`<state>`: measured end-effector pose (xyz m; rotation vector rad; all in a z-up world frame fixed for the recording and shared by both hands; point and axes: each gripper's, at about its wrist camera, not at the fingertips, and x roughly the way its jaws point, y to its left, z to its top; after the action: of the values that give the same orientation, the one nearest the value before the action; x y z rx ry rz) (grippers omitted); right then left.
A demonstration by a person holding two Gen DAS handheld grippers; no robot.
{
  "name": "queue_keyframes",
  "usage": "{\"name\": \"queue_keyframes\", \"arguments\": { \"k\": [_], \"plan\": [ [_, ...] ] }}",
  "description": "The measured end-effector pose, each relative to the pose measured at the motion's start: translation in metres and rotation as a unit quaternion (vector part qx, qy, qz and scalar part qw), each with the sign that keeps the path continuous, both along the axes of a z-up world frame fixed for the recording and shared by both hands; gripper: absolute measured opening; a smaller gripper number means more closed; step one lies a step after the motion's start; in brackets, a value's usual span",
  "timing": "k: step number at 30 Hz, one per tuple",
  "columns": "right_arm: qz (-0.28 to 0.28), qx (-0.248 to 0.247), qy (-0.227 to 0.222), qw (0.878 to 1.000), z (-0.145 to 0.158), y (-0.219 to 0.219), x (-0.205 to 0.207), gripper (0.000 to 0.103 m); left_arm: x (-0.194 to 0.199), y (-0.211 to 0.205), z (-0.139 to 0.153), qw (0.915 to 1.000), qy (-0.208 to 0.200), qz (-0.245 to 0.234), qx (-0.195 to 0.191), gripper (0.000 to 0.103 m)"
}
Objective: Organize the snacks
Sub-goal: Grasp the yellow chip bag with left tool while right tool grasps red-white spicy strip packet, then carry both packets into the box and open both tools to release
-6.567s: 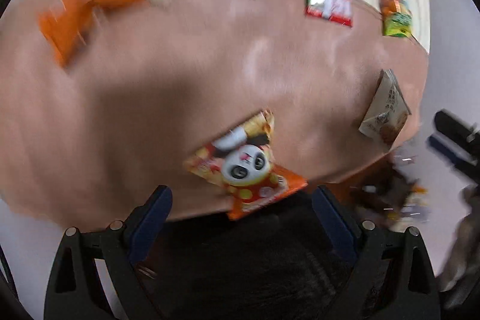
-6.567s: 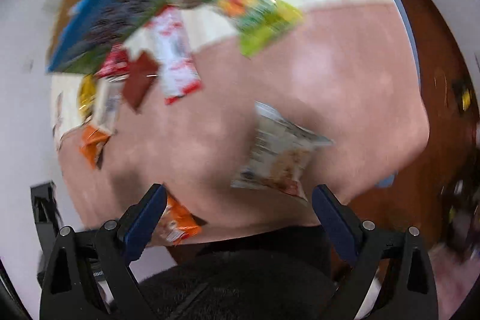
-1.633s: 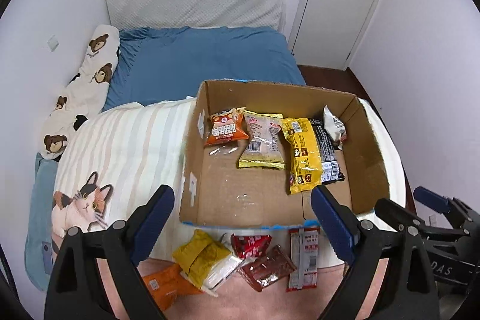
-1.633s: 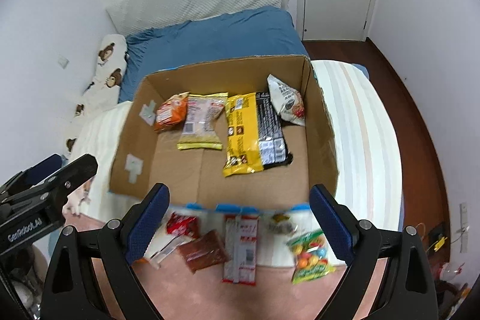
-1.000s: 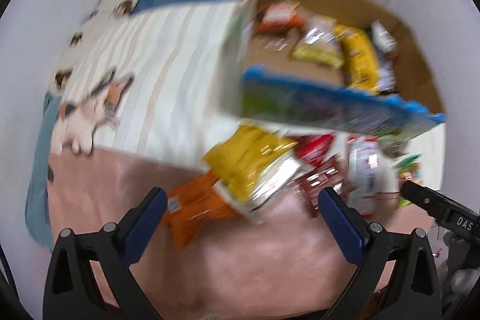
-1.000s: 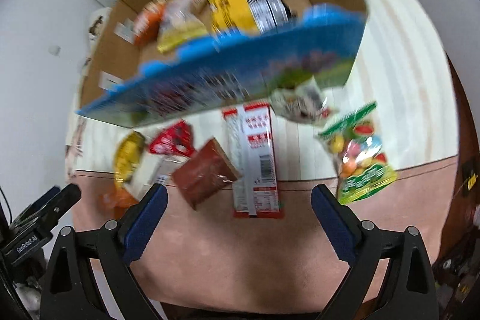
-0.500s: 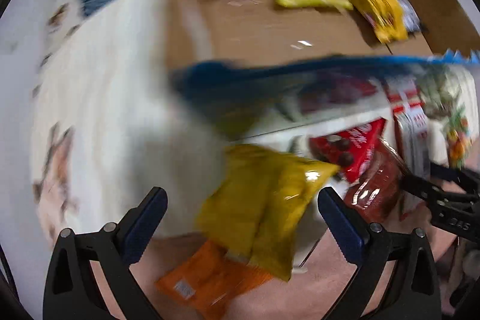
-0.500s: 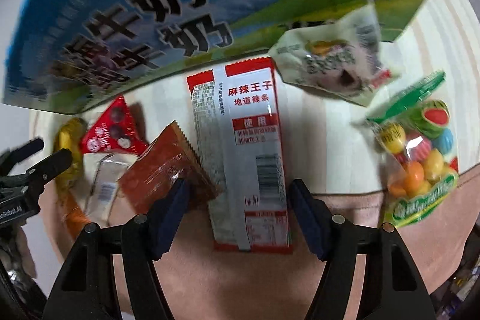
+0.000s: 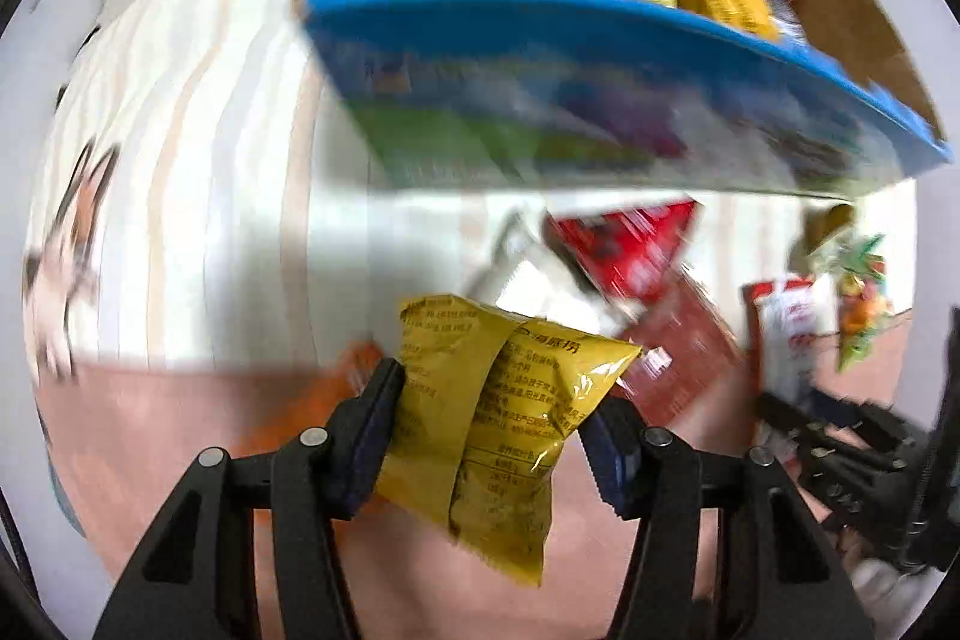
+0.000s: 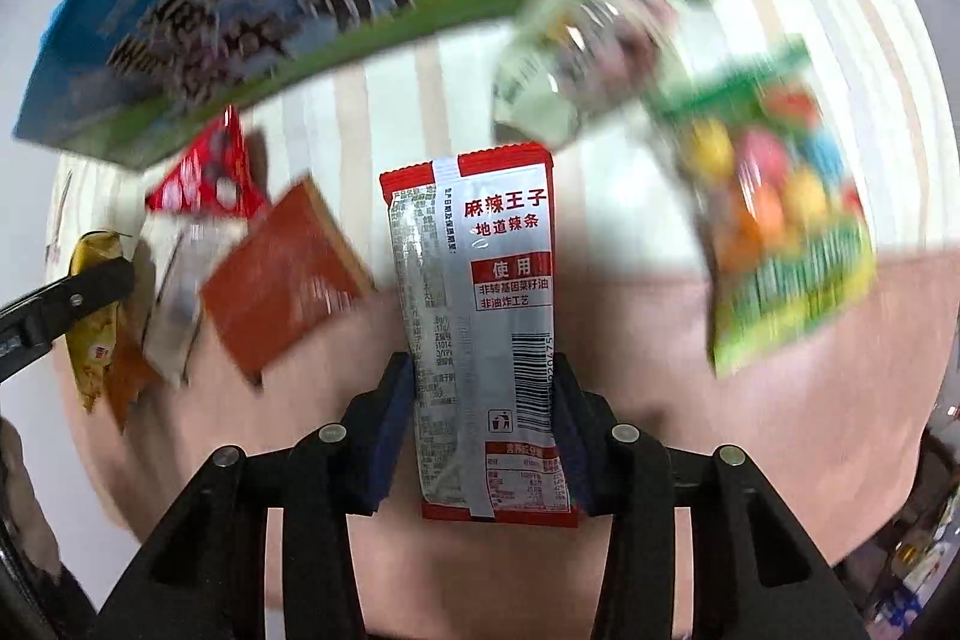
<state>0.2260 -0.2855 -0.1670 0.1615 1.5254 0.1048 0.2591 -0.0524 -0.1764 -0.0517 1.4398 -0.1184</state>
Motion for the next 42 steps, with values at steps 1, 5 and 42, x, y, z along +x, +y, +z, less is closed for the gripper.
{"name": "queue_keyframes", "arguments": {
  "k": [1, 5, 42],
  "plan": [
    [-0.004, 0.006, 0.007, 1.000, -0.001, -0.004, -0.009, 0.047, -0.013, -0.005, 0.003, 1.0000, 0.000, 0.001, 0.000, 0.053],
    [-0.021, 0.029, 0.034, 0.999, -0.007, -0.019, -0.044, 0.047, -0.062, -0.029, -0.002, 0.9999, 0.011, 0.007, 0.000, 0.053],
    [-0.010, 0.068, -0.010, 0.998, 0.029, -0.010, -0.030, 0.038, -0.068, -0.011, 0.006, 0.9967, 0.030, 0.035, -0.067, 0.044]
  ]
}}
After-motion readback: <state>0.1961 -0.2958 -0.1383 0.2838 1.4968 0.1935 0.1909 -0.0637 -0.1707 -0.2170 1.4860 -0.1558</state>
